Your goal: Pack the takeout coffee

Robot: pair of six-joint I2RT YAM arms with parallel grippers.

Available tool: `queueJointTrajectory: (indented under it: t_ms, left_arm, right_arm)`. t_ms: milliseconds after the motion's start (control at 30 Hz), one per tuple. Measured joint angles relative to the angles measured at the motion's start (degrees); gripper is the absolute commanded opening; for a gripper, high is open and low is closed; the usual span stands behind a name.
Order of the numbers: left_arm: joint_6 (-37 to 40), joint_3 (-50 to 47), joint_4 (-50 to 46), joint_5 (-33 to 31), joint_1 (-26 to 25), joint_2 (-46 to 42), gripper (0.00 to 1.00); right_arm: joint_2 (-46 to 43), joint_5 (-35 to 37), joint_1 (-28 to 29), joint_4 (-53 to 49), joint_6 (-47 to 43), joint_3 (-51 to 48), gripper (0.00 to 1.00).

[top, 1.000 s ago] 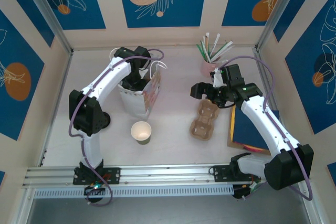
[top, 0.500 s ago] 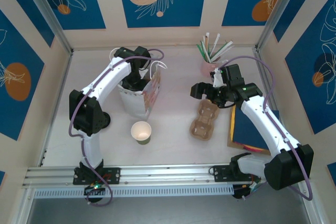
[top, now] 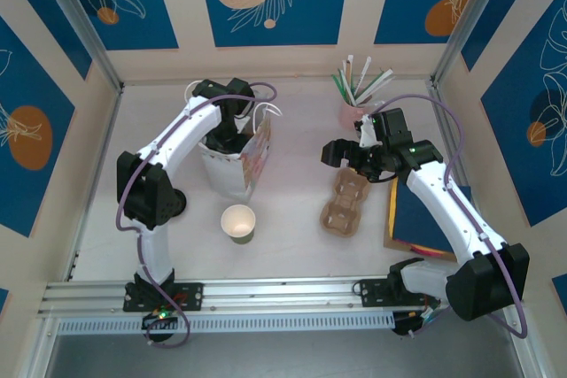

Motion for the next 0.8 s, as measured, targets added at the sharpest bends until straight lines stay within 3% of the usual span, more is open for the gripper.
queueJointTrajectory:
  t_ms: [800]
  left_arm:
    - [0.0,-0.7,0.5,0.0,0.0,0.0,0.54]
  right_arm:
    - [-0.8,-3.7,0.6,1.9,0.0,0.0,0.99]
